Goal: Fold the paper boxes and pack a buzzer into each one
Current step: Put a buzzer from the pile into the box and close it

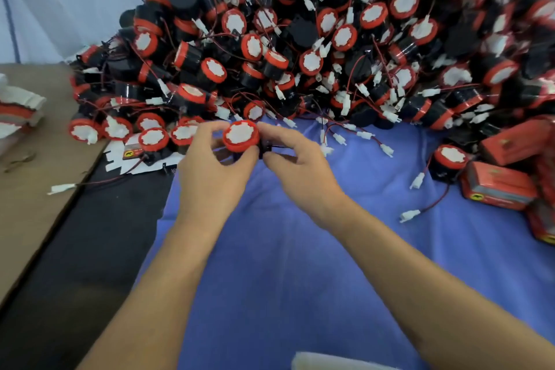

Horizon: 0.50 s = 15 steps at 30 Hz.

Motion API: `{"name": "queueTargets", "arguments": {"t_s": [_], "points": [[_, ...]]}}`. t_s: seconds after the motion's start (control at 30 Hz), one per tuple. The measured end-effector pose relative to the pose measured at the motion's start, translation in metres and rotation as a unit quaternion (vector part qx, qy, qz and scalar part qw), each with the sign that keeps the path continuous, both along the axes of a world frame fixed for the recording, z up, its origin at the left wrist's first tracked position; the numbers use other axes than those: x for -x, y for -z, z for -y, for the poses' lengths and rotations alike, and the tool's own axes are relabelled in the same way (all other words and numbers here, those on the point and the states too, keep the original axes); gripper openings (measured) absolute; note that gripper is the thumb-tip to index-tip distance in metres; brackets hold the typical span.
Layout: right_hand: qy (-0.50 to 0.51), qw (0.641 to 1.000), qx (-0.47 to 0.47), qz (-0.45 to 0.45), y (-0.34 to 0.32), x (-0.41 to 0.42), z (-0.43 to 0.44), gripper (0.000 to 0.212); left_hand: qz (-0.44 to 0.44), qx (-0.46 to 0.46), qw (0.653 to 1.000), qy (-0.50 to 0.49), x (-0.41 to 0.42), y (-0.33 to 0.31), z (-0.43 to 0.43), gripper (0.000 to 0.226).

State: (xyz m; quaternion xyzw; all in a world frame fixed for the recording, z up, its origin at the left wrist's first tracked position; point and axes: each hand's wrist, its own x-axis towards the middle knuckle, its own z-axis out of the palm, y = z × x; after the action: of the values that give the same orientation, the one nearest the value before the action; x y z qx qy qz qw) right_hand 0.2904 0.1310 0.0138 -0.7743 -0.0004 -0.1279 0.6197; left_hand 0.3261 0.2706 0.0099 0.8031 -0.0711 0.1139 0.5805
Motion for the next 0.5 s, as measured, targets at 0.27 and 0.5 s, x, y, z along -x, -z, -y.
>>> {"name": "queueTargets", "arguments": {"t_s": [0.27,0.5], "points": [[0.019,1.000,-0.002,-0.002,-0.038,0.081,-0.003,0.052,-0.032,-0.010,0.999,0.030,0.057,-0.031,-0.002,0.040],[0.137,0.917,-0.360,-0.108,-0.068,0.161,0.023,0.024,0.009,0.008,0.995,0.101,0.138,-0.075,-0.019,0.043]]}}
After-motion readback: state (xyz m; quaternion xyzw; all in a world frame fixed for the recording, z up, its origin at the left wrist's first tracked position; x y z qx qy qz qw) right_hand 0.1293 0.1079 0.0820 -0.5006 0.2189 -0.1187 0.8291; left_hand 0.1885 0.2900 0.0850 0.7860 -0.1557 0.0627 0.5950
